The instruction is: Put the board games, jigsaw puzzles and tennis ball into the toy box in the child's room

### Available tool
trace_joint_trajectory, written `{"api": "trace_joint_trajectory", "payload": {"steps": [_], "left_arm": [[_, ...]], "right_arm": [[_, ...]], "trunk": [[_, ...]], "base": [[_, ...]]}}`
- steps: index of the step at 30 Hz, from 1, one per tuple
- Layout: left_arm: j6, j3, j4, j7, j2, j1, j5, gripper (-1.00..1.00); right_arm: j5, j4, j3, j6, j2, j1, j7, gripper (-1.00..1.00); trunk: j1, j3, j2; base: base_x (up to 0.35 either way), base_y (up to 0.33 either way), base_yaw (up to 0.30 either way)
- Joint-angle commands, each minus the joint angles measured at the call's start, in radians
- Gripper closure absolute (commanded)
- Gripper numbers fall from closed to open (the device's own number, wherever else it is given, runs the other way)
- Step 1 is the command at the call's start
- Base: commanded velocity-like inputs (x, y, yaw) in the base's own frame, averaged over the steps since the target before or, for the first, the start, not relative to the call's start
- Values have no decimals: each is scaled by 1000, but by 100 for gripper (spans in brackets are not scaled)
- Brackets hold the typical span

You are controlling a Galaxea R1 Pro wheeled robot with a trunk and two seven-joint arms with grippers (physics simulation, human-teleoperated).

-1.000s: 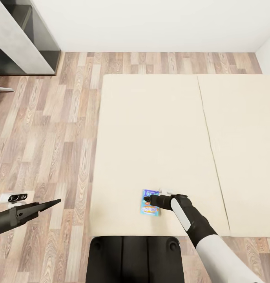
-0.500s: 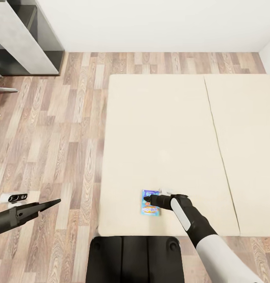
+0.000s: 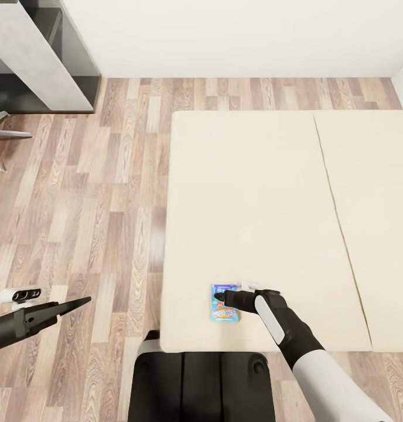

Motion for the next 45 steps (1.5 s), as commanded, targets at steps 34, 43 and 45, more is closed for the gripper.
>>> {"api": "trace_joint_trajectory", "payload": {"steps": [34, 43, 45], "left_arm": [[11, 1, 0, -4, 2, 0, -1, -100], [11, 0, 0, -4, 1, 0, -1, -100], [11, 0, 0, -4, 1, 0, -1, -100]], "right_arm": [[4, -2, -1, 5, 0, 0, 5, -100], [4, -2, -1, 5, 0, 0, 6, -100], [4, -2, -1, 6, 0, 0, 6, -100]], "trunk": [[1, -1, -2], [1, -1, -2], [1, -1, -2]], "base": [[0, 103, 0], [0, 124, 0], [0, 25, 0]]}}
